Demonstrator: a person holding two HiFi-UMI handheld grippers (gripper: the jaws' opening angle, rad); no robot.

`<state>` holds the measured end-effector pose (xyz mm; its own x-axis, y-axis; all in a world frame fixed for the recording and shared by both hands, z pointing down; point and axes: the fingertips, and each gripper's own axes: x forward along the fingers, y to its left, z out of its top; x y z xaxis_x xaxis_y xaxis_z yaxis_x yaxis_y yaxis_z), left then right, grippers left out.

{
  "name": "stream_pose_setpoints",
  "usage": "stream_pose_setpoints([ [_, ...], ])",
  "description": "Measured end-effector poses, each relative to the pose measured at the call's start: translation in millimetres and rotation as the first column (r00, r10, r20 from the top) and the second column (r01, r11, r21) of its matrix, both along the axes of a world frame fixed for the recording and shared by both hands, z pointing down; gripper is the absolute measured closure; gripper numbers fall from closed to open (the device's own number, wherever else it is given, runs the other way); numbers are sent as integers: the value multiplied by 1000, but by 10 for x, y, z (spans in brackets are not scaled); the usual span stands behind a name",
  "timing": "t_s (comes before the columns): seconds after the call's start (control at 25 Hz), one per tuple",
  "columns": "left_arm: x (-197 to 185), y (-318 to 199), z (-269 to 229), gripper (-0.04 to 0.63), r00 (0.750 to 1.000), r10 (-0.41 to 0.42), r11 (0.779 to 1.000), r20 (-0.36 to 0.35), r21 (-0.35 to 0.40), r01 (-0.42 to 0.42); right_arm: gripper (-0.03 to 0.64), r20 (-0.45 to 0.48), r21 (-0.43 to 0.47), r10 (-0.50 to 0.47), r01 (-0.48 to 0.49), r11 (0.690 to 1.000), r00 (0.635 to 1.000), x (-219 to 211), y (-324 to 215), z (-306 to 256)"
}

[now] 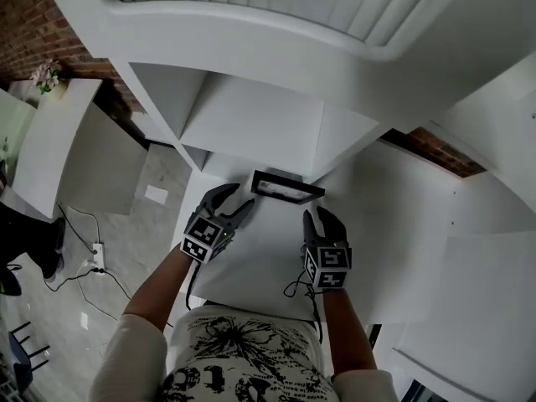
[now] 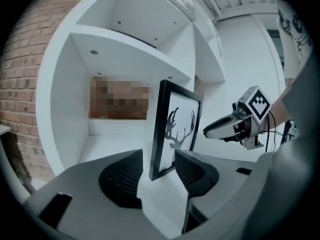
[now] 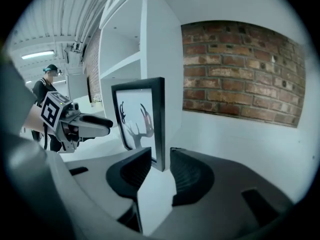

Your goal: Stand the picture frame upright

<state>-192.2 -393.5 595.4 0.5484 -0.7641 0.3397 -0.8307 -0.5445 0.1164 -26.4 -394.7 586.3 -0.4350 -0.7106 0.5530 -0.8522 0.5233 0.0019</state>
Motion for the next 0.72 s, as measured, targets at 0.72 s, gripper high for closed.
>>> stream_pose_setpoints([
  [0.72, 70, 1066, -895, 588, 993, -45, 993, -107, 104, 56, 614, 82, 200, -105, 87, 976, 991, -253, 1114, -910],
])
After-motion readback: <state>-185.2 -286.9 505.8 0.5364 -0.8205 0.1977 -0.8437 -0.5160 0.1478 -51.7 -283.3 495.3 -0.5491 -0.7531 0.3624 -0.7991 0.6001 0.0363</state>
